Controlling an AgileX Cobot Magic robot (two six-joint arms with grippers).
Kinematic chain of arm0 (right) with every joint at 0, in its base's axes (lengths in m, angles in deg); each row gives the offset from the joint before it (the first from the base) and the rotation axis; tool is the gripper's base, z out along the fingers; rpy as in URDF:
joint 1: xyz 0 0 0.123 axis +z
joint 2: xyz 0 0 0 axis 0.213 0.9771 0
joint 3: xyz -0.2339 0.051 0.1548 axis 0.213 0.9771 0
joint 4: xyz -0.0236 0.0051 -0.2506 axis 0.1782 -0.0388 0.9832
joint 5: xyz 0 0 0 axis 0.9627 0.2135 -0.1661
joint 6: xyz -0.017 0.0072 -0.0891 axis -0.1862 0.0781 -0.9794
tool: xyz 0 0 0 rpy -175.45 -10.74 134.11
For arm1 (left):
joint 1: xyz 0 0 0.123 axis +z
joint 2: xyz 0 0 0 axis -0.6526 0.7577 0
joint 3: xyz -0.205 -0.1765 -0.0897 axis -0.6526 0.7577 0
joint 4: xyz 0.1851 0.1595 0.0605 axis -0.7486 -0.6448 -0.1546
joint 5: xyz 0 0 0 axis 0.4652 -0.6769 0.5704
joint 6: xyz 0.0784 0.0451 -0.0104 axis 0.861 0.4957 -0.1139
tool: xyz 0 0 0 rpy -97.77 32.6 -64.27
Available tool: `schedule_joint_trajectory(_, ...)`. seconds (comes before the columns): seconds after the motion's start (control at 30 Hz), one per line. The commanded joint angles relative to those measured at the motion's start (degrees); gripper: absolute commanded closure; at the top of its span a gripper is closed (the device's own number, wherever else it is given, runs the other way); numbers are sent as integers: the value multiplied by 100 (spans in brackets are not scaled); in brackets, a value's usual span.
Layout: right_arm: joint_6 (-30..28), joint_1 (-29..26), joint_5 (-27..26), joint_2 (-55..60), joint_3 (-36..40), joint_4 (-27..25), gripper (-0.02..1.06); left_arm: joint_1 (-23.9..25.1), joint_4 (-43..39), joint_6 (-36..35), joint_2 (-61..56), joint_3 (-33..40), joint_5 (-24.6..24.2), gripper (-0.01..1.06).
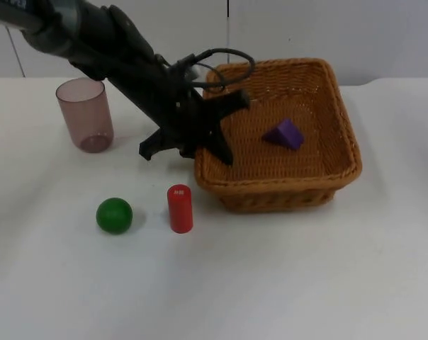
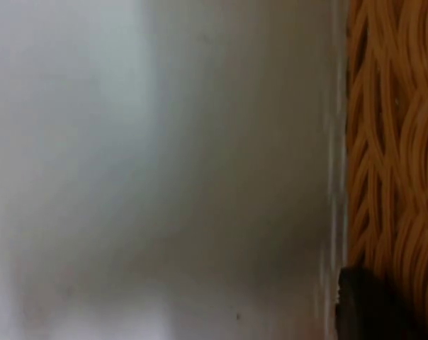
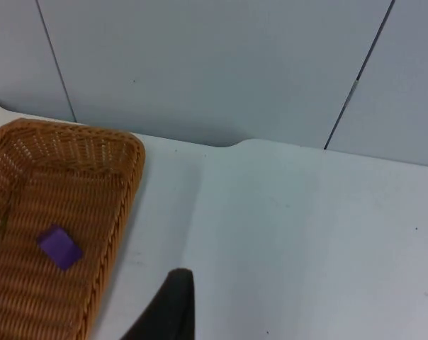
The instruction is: Pick up the basket with the left hand and place the triangular block into the basket with the right hand.
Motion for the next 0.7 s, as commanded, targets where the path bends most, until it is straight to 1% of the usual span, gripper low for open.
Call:
schedule_joint_trajectory(0.0, -30, -39, 10, -79, -21, -13, 0, -25, 233, 62, -64, -78, 156, 105)
schedule_joint_trajectory(0.07, -30, -39, 10, -79, -21, -13, 0, -25, 233, 62, -64, -78, 299, 105)
schedule_joint_trajectory(0.27, -30, -39, 10, -79, -21, -13, 0, -25, 135, 62, -64, -78, 445, 105)
schedule_joint_trajectory(0.37, -30, -39, 10, -79, -21, -13, 0, -25, 119, 62, -64, -78, 443, 105)
schedule_joint_trajectory(0.43, -46, -39, 10, -79, -21, -13, 0, -25, 120, 62, -64, -78, 373, 105)
schedule_joint_trajectory(0.47, -46, -39, 10, -79, -21, -13, 0, -25, 120, -8, -64, -78, 248, 105)
schedule_joint_trajectory(0.6, -46, -39, 10, -79, -21, -13, 0, -37, 0, -160, -64, -78, 109, 105)
schedule_joint_trajectory(0.67, -46, -39, 10, -79, -21, -13, 0, -37, -126, -340, -64, -78, 99, 97)
